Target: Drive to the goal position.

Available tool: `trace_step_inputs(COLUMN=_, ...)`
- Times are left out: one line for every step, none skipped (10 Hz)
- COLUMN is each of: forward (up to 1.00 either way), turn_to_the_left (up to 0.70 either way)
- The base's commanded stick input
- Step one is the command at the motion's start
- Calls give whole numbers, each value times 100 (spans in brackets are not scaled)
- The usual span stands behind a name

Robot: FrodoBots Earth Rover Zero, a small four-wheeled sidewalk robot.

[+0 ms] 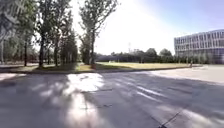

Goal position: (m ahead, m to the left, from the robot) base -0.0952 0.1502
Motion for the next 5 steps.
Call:
trace_step_inputs(forward=70, turn_to_the_left=-35)
trace_step_inputs(forward=70, turn_to_the_left=-35)
trace_step_inputs(forward=70, turn_to_the_left=-35)
trace_step_inputs(forward=70, turn_to_the_left=-35)
trace_step_inputs(forward=70, turn_to_the_left=-35)
